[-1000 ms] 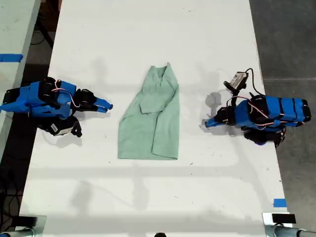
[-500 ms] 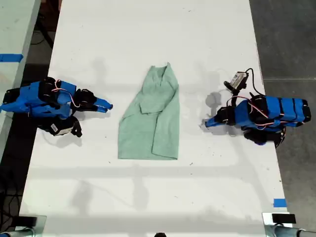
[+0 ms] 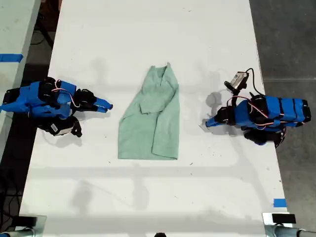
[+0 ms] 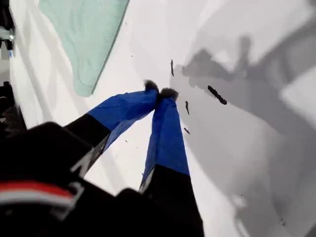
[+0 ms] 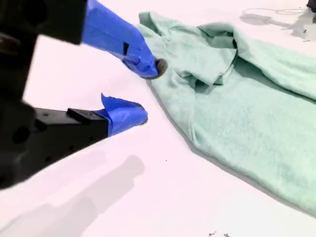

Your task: Fold t shirt

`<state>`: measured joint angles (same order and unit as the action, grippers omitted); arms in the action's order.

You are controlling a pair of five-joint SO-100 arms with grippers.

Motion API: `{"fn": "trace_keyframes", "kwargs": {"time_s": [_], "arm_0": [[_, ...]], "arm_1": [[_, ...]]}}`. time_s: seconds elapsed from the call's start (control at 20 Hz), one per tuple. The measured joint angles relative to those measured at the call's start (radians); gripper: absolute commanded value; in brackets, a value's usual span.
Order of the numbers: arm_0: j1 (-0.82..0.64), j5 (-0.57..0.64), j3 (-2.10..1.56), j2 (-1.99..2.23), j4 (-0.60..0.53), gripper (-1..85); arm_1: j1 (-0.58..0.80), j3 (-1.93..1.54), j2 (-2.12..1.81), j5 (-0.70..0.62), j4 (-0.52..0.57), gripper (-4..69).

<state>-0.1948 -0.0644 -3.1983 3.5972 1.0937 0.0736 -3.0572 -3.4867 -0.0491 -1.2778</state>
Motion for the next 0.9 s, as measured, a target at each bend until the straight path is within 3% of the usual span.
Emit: {"fn": "trace_keyframes", "kwargs": {"time_s": [0.9], "arm_0": [[0.000,0.000,0.000,0.000,0.000,11.3]], "arm_1": [[0.000,-0.002,0.000,0.009,0.000,1.6]]}}
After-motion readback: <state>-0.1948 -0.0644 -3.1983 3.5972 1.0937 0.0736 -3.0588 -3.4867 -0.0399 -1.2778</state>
